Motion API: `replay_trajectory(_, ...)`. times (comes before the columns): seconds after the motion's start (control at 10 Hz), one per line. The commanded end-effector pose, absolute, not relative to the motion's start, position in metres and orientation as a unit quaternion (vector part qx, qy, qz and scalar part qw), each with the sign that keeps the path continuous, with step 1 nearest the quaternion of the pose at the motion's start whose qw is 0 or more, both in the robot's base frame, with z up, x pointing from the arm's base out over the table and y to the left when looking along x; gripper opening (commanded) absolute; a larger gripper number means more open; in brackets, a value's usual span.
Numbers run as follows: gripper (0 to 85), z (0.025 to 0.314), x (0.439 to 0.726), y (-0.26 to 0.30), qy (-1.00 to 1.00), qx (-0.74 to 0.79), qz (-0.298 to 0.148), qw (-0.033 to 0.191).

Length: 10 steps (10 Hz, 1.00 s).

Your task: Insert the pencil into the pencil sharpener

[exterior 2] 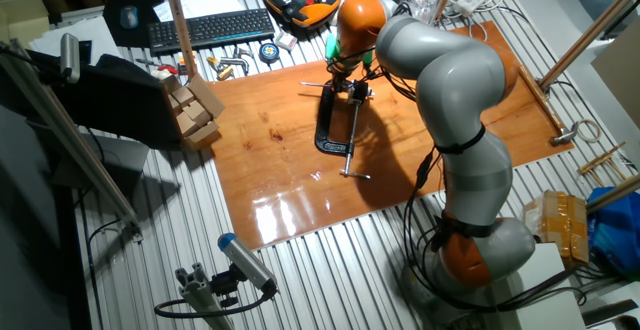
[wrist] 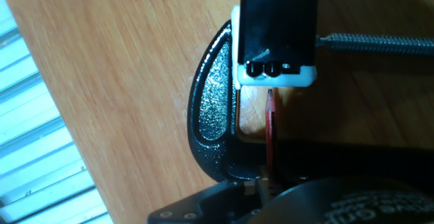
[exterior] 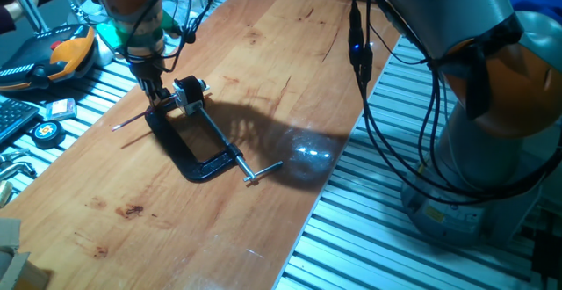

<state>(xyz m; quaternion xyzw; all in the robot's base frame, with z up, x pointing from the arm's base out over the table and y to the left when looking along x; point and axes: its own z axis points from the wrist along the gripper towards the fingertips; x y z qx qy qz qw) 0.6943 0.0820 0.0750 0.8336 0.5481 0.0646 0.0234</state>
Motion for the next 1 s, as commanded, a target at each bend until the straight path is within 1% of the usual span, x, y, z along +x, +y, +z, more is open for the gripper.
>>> replay_trajectory(0.0,0.0,0.0754,0.6938,0.0811,0.547,0.834,0.063,0.024)
replay_trajectory(0.5,0.0,0.0743,0.6908,0.0763,0.545,0.836,0.064,0.021)
replay_trajectory(0.9,0.0,0.0742,0.6892,0.074,0.545,0.836,0.063,0.023)
